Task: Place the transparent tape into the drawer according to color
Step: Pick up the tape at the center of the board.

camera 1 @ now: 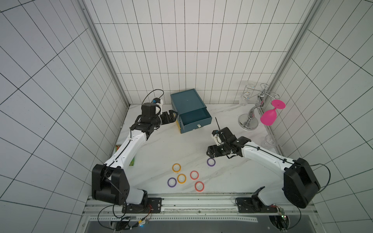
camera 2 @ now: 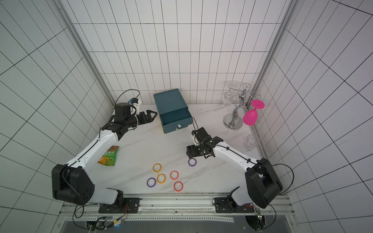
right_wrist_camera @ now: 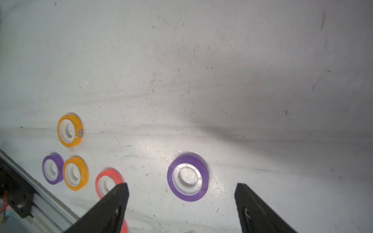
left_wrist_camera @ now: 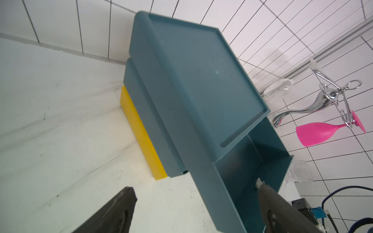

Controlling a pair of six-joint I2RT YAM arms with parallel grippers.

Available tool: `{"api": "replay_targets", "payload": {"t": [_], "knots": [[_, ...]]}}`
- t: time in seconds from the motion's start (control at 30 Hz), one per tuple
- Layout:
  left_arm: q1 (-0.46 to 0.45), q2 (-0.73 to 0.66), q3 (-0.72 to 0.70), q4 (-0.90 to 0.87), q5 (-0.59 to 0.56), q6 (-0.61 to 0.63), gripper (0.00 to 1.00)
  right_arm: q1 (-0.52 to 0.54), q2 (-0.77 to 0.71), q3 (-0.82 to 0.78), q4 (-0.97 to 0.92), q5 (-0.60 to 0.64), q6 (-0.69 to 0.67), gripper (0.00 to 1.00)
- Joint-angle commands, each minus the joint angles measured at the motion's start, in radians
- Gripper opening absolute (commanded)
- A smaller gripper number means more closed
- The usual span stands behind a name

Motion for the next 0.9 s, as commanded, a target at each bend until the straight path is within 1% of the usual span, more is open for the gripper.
{"api": "replay_targets", "payload": {"t": [0.0, 0.23, 0.47, 0.57, 0.67, 0.83, 0.87], "knots": [[0.008, -0.065, -0.070, -0.033, -0.021, -0.014, 0.99, 0.030, 0.035, -0.035, -0.052, 0.088, -0.021, 0.81], [0.008, -0.144, -0.205, -0.053, -0.018, -0.043, 0.98, 0.058, 0.106, -0.030, -0.042, 0.152, -0.013, 0.65], [0.008, -0.136, -0.207, -0.113, 0.007, -0.040, 0.98, 0.080, 0.188, -0.021, -0.038, 0.172, -0.011, 0.56], [0.007, -0.139, -0.205, -0.115, 0.002, -0.037, 0.98, 0.086, 0.205, -0.021, -0.036, 0.176, -0.007, 0.50], [0.007, -0.138, -0.199, -0.119, 0.002, -0.038, 0.98, 0.087, 0.226, -0.012, -0.046, 0.177, -0.007, 0.39], [0.008, -0.139, -0.195, -0.136, -0.002, -0.031, 0.98, 0.089, 0.253, -0.003, -0.066, 0.173, -0.007, 0.13], [0.007, -0.140, -0.196, -0.142, -0.004, -0.028, 0.98, 0.089, 0.254, -0.001, -0.067, 0.171, -0.007, 0.09]]}}
